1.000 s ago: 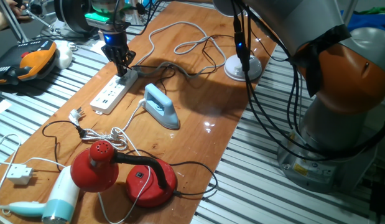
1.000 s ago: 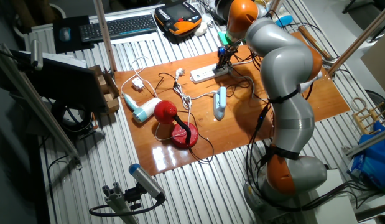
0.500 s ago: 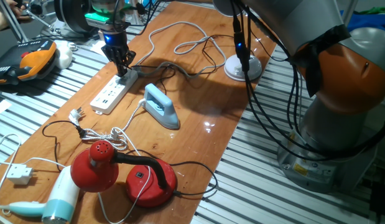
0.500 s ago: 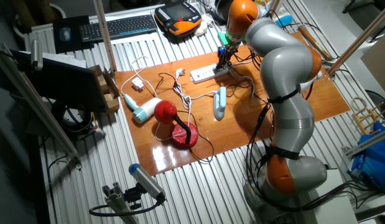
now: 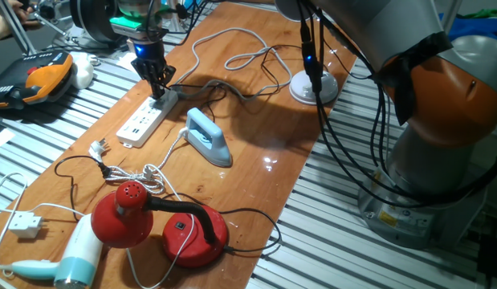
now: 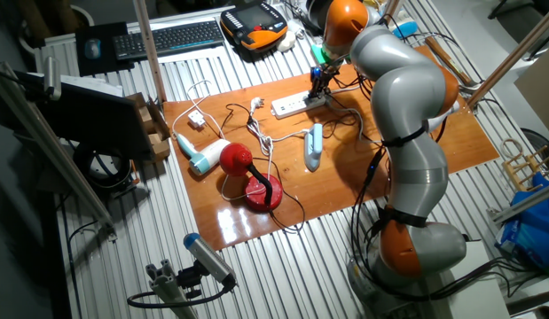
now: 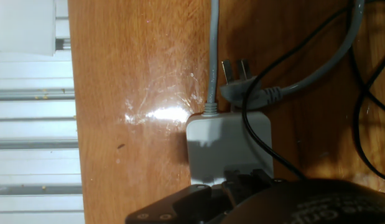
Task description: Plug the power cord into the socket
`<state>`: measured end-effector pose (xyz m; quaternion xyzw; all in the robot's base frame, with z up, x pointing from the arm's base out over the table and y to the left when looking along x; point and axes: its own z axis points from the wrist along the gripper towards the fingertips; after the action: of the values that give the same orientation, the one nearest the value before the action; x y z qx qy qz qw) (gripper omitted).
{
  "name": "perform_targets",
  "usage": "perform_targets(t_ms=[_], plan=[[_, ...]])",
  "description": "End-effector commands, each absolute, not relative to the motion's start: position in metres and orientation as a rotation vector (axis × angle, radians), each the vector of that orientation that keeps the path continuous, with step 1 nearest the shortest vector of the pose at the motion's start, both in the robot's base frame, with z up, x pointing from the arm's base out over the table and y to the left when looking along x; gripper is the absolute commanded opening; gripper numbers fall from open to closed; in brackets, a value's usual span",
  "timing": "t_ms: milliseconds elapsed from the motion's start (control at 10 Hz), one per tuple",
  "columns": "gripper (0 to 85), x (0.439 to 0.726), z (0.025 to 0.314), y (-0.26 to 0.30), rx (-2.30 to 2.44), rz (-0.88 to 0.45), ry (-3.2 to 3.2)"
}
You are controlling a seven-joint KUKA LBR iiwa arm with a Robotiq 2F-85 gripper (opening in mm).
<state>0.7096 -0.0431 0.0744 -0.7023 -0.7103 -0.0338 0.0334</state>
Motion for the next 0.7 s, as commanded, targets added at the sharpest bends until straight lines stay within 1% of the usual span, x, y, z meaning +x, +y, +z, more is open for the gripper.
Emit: perform_targets(t_ms=[0,600], plan=[[0.0,0.7093,0.0742,-0.0430,-2.160,-0.104,-2.185],[0.0,0.7084,0.0718,-0.0429,-2.154,-0.108,-2.186]])
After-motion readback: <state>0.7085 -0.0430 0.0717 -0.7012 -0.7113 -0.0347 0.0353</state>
